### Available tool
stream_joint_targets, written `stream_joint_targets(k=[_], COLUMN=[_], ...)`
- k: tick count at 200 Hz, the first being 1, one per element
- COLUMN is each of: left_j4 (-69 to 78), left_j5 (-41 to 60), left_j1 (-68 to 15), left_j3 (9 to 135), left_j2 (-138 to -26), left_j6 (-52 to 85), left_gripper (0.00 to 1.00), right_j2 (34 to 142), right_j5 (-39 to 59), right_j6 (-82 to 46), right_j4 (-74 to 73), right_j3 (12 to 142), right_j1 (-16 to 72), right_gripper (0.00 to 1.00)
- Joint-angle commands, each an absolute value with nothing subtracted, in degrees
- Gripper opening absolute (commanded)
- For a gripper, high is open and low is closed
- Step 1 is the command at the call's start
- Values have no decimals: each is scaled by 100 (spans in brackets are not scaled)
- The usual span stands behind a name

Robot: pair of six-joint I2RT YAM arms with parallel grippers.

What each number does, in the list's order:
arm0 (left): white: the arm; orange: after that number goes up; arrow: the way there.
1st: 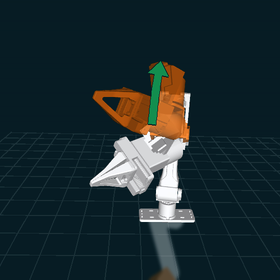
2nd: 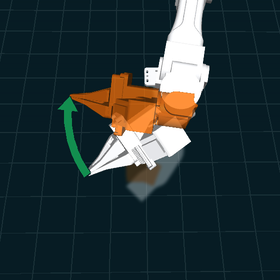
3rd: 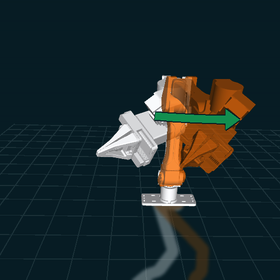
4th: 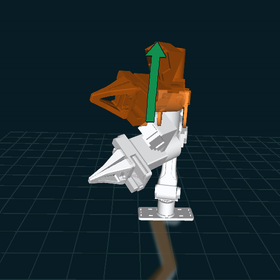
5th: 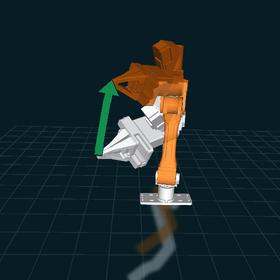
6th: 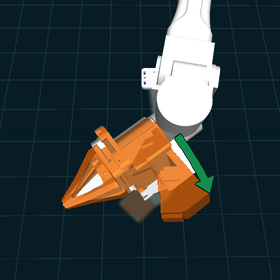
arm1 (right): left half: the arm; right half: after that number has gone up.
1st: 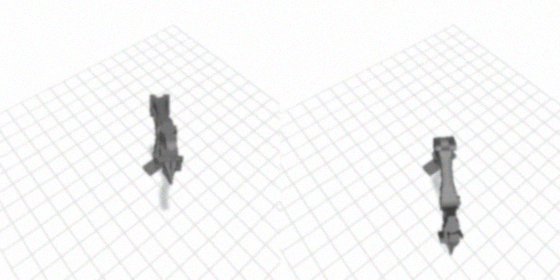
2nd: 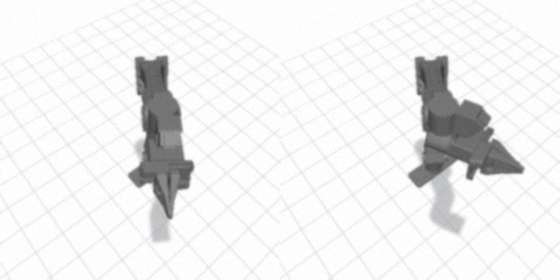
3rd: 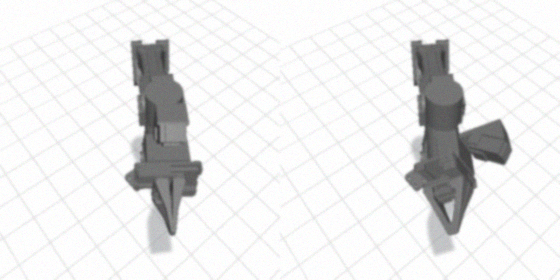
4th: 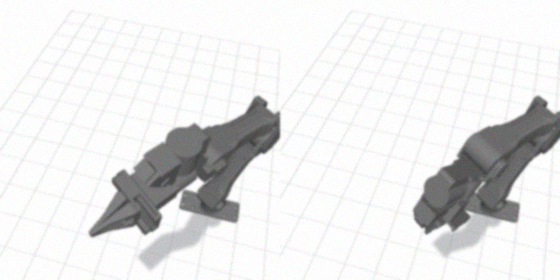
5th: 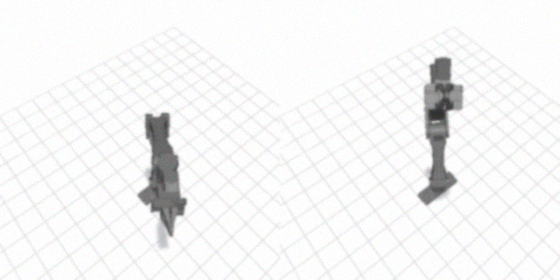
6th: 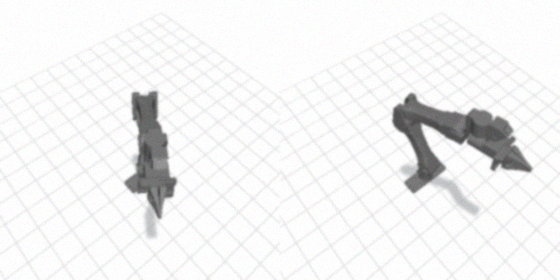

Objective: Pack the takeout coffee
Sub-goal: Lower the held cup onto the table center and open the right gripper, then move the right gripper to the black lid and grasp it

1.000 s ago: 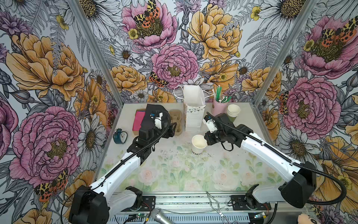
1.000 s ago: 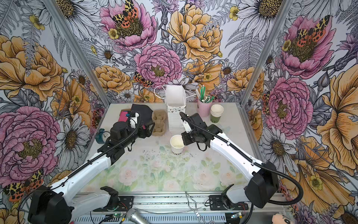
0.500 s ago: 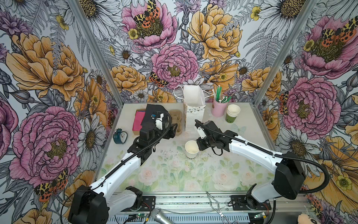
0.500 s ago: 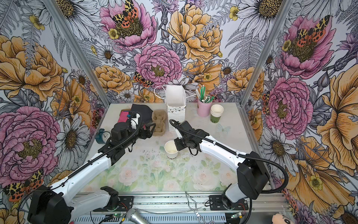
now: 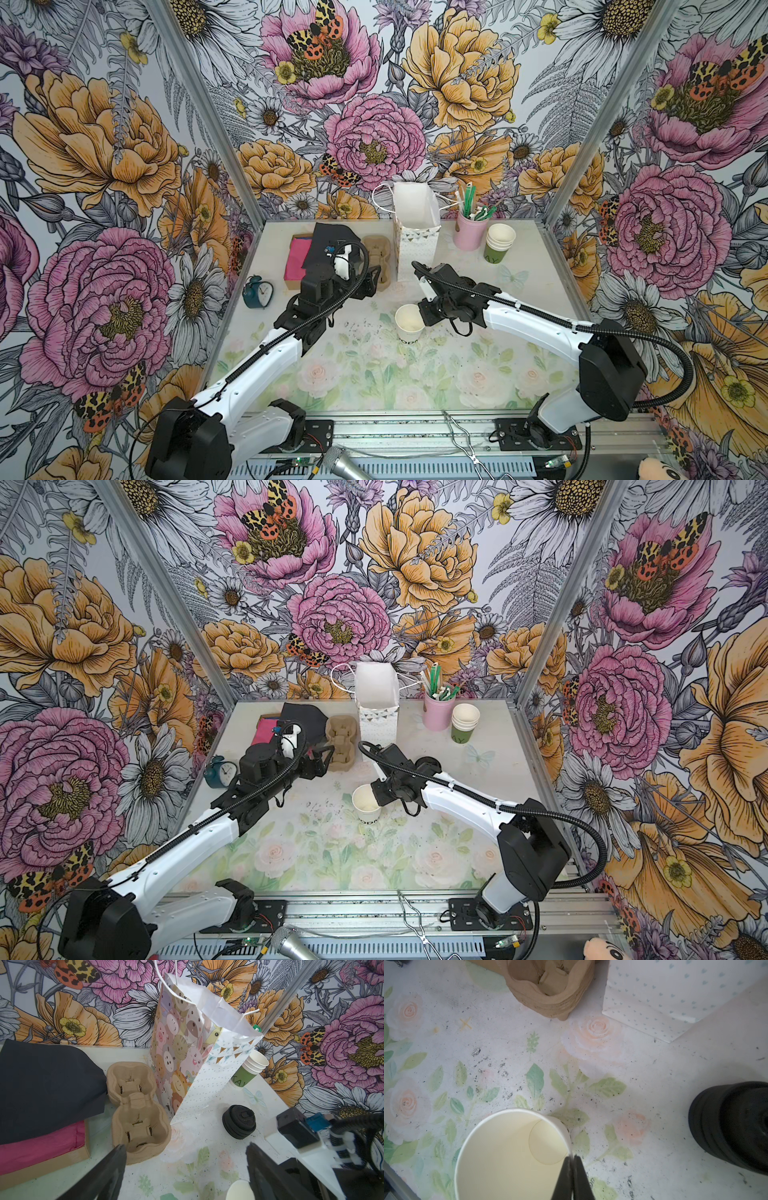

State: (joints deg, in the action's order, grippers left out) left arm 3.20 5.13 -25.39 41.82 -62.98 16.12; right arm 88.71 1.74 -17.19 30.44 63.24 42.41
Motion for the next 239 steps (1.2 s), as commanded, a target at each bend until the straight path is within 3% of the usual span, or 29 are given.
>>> stream_joint_targets(k=[1,34,82,112,127,178,239], left_j4=[369,363,260,223,220,187,181], left_j5=[395,382,305,247,246,237,136], left_j1=[-2597,-2608,-2640,-2656,-2672,-2732,-2737], left_j3=[4113,4104,4123,4077,4058,4056,3992], left_j2=[-6215,-6205,-6119,-6040,-6024,-6013,-5984], left_j6=[1547,1549,1511,1468,1474,1466,1441], left_gripper=[91,91,91,91,91,91,91], right_j2=[8990,8968,8337,7876,7883,8681,9744], right_j5=[131,175,-161,-615,-893,-730,-450], right_j6=[-1783,-1803,-1746,-1681,-1583,-1354,-1143], right_j4=[2945,2945,3009,3222,3348,3454,3450], right_j3=[6293,6375,6509,6361,6336,6520,6998], right_j1=[4293,4298,4179,3522,3133,2158,1936], right_gripper=[11,26,59,89,99,99,100])
